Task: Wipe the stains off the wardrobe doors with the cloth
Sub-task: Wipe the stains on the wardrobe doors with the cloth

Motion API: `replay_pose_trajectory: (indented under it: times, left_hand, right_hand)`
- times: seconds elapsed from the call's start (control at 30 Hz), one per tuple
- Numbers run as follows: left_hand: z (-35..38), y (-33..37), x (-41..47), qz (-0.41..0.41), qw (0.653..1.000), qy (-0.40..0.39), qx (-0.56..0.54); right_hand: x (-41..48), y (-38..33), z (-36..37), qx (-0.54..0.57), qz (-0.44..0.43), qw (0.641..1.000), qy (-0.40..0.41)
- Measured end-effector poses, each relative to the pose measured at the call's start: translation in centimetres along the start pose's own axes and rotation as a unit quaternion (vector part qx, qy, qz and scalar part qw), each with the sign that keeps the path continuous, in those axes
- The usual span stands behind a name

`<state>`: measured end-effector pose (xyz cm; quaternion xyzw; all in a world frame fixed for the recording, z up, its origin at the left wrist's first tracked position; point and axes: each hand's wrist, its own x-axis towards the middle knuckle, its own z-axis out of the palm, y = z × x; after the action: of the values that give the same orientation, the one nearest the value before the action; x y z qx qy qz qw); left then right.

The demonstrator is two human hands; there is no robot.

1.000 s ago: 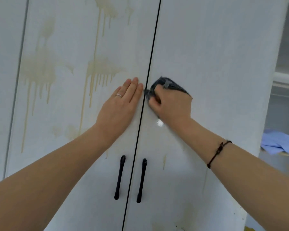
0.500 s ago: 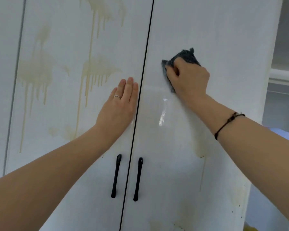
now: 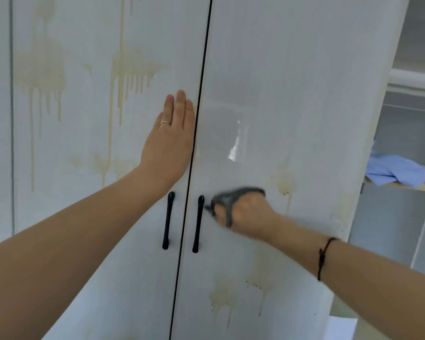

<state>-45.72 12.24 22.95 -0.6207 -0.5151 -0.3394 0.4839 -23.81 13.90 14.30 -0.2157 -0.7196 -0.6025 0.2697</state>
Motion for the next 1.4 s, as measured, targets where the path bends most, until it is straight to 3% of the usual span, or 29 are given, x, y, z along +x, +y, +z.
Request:
replay_pose_trajectory:
  times: [0.07, 0.17, 0.27, 0.33, 0.43, 0.5, 0.57, 0.63, 0.77, 0.97, 1.07, 1.17, 1.27, 1.33, 1.4]
  left_hand:
    - [-0.1, -0.4, -0.1, 0.009, 1.0, 0.001, -0.021]
    - [-0.3, -0.4, -0.1, 0.015, 0.999, 0.013, -0.048]
    - [-0.8, -0.5, 0.3, 0.008, 0.997, 0.026, -0.065]
    - [-1.1, -0.7, 0.8, 0.015, 0.998, 0.033, -0.06]
    - [-1.9, -0.9, 1.0, 0.02, 0.999, 0.023, -0.03]
    - [-2.8, -0.8, 1.0, 0.027, 0.999, 0.011, -0.023]
    - [-2.9, -1.0, 1.0, 0.032, 0.999, 0.006, -0.018]
    - [-3.0, -1.3, 1.4, 0.041, 0.999, -0.003, -0.001]
    - [-3.7, -1.4, 2.9, 0.031, 0.999, -0.005, -0.003]
    - [-4.4, -1.2, 4.2, 0.021, 1.0, -0.003, -0.018]
    - [-4.4, -1.0, 4.6, 0.006, 0.998, -0.026, 0.049]
    - [-4.5, -0.5, 5.0, 0.005, 0.992, -0.045, 0.115]
    - [-3.7, 0.6, 5.0, 0.005, 0.988, -0.043, 0.146]
    - [-3.2, 1.6, 5.0, -0.008, 0.986, -0.044, 0.164]
    - [-2.7, 2.4, 5.1, -0.034, 0.985, -0.056, 0.157]
  right_hand:
    - [4.8, 4.9, -0.5, -0.044, 0.115, 0.992, 0.041]
    - [11.2, 11.5, -2.3, -0.104, 0.295, 0.947, 0.077]
    - [12.1, 11.5, -1.8, -0.105, 0.365, 0.919, 0.106]
    - [10.1, 7.7, 0.0, -0.094, 0.326, 0.933, 0.123]
    - [5.1, 1.2, 1.1, -0.061, 0.152, 0.983, 0.084]
    - [4.2, 0.8, 0.6, -0.051, 0.084, 0.993, 0.071]
    - [7.1, 3.3, 0.2, -0.08, 0.106, 0.987, 0.089]
    - [12.1, 6.4, -0.1, -0.107, 0.21, 0.965, 0.111]
    - [17.0, 7.7, -0.8, -0.031, 0.319, 0.938, 0.131]
    - [9.8, 3.2, 0.4, 0.028, 0.166, 0.98, 0.108]
    - [8.5, 7.2, -1.3, -0.013, 0.174, 0.979, 0.102]
    - [7.4, 14.9, -4.5, -0.048, 0.339, 0.938, 0.043]
    - [4.2, 20.7, -6.5, -0.065, 0.479, 0.871, 0.093]
    - [3.6, 21.3, -6.5, -0.065, 0.537, 0.832, 0.129]
    - [4.1, 19.2, -5.4, -0.067, 0.561, 0.815, 0.131]
